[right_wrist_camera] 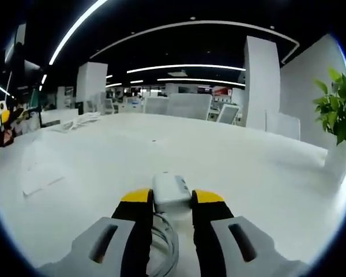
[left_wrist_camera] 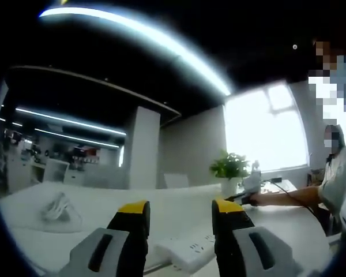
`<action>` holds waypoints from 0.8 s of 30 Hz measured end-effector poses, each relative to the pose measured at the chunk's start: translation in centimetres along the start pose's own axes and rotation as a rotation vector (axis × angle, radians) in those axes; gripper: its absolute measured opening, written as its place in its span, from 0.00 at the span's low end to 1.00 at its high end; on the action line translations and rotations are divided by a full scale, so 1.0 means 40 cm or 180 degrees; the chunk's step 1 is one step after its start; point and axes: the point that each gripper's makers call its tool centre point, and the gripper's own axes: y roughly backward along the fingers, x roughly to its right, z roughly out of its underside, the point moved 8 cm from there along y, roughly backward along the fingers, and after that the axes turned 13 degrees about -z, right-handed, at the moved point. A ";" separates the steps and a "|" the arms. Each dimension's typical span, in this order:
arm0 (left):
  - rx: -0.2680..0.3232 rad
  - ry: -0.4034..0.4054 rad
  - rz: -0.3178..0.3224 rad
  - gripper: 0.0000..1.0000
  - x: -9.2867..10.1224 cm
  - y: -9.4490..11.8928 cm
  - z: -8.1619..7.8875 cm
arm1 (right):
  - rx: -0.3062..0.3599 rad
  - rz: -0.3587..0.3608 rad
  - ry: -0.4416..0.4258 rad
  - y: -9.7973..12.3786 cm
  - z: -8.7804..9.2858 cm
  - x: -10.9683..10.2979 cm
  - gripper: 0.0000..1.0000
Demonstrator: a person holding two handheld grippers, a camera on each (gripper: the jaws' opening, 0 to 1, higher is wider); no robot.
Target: Straighten the power strip on the desk, plug the charger into it
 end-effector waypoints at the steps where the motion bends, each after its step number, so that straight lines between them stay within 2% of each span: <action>1: -0.0001 0.0001 0.0002 0.44 0.001 0.000 0.000 | -0.0011 -0.0001 0.0002 0.000 0.000 0.000 0.25; 24: -0.0004 -0.0022 0.0018 0.44 -0.002 0.000 -0.003 | -0.0133 -0.0069 -0.0115 -0.005 -0.002 0.005 0.25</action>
